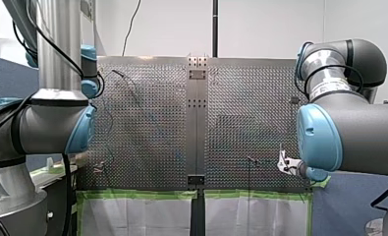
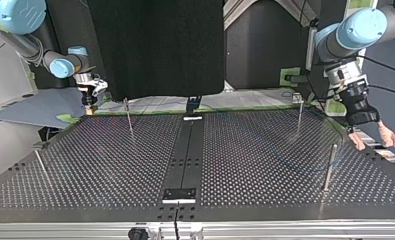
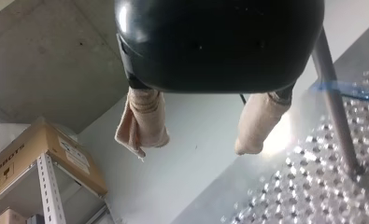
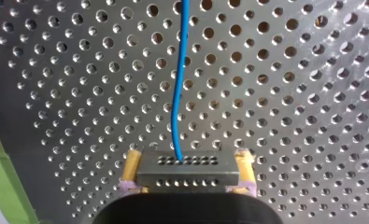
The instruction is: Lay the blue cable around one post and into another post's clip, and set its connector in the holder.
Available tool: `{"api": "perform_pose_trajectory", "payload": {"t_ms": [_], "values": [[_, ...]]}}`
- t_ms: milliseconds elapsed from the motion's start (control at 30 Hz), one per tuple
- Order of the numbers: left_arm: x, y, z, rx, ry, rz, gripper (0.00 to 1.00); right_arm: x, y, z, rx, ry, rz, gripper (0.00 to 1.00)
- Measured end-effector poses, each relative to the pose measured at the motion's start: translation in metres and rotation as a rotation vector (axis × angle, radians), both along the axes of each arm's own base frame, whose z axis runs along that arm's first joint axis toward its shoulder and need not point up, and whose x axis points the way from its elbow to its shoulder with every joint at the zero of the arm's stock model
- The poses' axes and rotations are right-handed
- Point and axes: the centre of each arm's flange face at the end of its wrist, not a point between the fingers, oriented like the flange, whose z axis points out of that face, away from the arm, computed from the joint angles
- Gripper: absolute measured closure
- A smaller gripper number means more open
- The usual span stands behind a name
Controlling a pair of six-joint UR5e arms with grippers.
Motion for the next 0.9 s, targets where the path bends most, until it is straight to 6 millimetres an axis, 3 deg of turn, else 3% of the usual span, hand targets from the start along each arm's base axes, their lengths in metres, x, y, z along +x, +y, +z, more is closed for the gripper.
{"api": "perform_pose_trajectory", "payload": {"t_ms": [333, 567, 900], "values": [[-0.019, -0.015, -0.014, -0.013, -0.005, -0.109, 0.00, 0.001, 0.000, 0.000, 0.000, 0.000, 0.001, 1.00], [-0.024, -0.022, -0.026, -0.004, 0.020, -0.152, 0.00, 0.001, 0.000, 0.000, 0.000, 0.000, 0.002, 1.00], [-0.025, -0.024, -0.028, 0.002, 0.023, -0.161, 0.00, 0.001, 0.000, -0.001, -0.003, -0.001, 0.001, 1.00]]}}
